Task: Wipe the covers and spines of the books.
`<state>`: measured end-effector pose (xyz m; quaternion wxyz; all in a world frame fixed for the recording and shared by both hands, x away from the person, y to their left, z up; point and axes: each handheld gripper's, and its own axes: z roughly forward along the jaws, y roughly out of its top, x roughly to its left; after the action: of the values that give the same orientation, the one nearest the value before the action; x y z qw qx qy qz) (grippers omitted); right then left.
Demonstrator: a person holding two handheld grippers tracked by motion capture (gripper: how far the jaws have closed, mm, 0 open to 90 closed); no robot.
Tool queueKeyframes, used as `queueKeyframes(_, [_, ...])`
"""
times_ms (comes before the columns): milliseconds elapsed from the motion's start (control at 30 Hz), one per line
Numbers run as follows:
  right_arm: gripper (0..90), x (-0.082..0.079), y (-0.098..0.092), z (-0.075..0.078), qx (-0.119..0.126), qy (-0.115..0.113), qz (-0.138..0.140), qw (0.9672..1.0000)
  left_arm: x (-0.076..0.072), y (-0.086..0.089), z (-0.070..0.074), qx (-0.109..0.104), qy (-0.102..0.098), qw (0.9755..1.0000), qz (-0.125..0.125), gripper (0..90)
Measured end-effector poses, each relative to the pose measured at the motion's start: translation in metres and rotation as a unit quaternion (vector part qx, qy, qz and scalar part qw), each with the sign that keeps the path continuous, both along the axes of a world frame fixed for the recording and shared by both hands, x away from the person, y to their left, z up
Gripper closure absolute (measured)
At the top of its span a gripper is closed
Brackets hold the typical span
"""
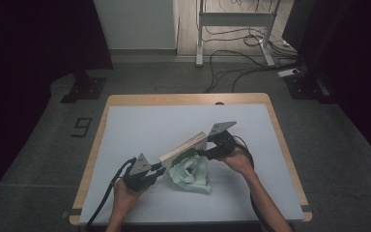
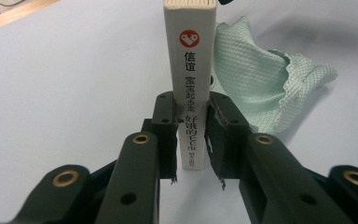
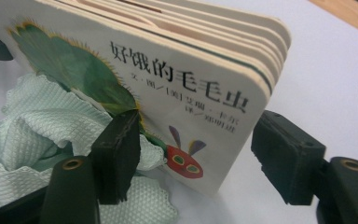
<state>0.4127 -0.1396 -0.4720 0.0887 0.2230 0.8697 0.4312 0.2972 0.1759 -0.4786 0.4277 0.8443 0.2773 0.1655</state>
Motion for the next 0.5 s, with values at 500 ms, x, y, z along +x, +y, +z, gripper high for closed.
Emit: queueKeyframes(500, [48.8,-0.019,-0.011,0.009,-0.009,-0.028,-0.043,0.9986,0.021,-0.001,-0.001,-0.012,0.009,0.9998,0.014,72.3])
